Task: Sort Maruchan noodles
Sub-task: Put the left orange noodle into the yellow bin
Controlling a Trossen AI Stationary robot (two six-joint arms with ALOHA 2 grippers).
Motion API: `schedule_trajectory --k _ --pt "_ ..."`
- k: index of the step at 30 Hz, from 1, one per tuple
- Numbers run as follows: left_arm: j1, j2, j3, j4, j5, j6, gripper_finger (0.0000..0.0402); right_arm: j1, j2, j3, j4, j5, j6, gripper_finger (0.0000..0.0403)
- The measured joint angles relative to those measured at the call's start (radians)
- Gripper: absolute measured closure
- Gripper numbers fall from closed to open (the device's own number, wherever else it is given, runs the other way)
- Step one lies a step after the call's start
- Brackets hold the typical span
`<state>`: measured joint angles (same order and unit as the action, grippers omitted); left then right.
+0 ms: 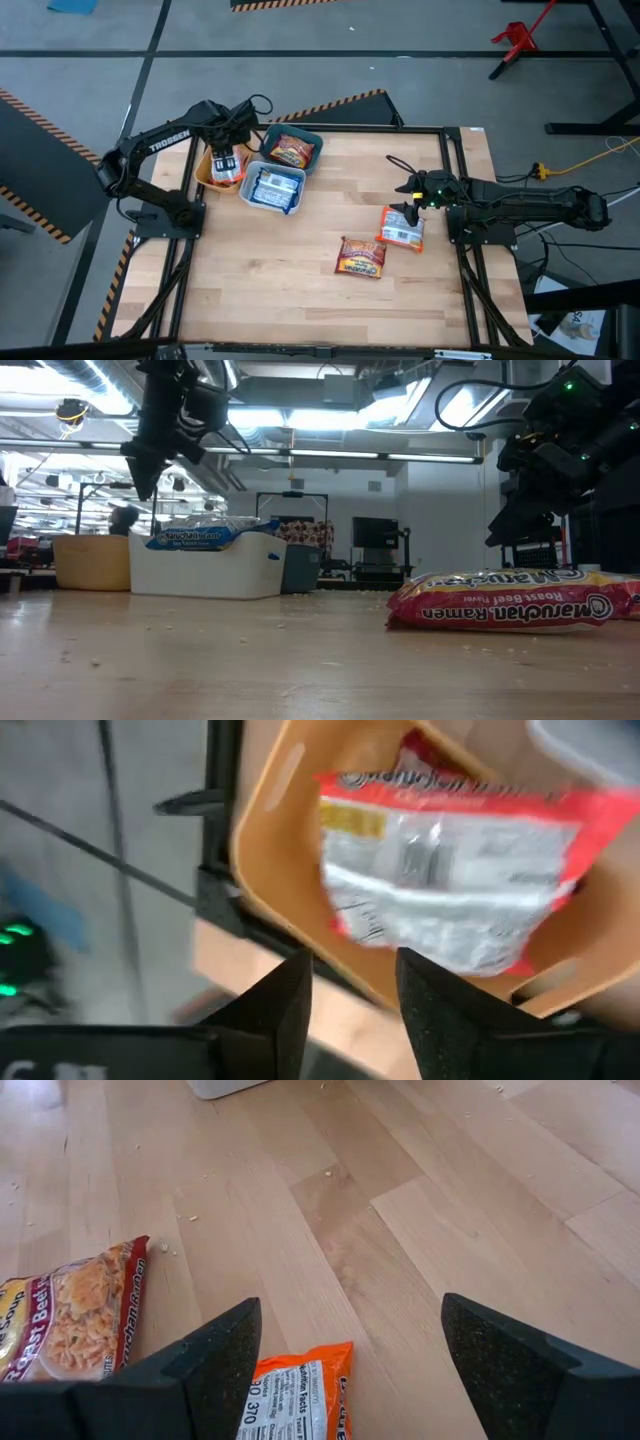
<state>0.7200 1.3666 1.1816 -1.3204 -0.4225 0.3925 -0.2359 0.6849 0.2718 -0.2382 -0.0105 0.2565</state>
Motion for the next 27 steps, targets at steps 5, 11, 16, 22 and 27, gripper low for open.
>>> schedule_trajectory --k 5,11,16,22,27 --pt "-0.003 0.0 0.0 0.024 0.361 -0.152 0.0262 0.0 0.0 0.0 0.0 0.0 0.0 0.0107" --pt "-0.081 0.0 -0.051 0.208 0.418 -0.231 0.0267 0.0 0.0 0.0 0.0 0.0 0.0 0.0107" --pt "-0.121 0.002 -0.128 0.237 0.302 -0.276 0.0267 0.0 0.0 0.0 -0.008 -0.001 0.0 0.0107" --pt "-0.122 -0.001 -0.192 0.261 0.211 -0.338 0.0267 0.0 0.0 0.0 -0.007 -0.001 -0.01 0.0107" --pt "-0.122 -0.001 -0.242 0.295 0.245 -0.339 0.0267 0.0 0.0 0.0 -0.007 0.001 -0.011 0.0107"
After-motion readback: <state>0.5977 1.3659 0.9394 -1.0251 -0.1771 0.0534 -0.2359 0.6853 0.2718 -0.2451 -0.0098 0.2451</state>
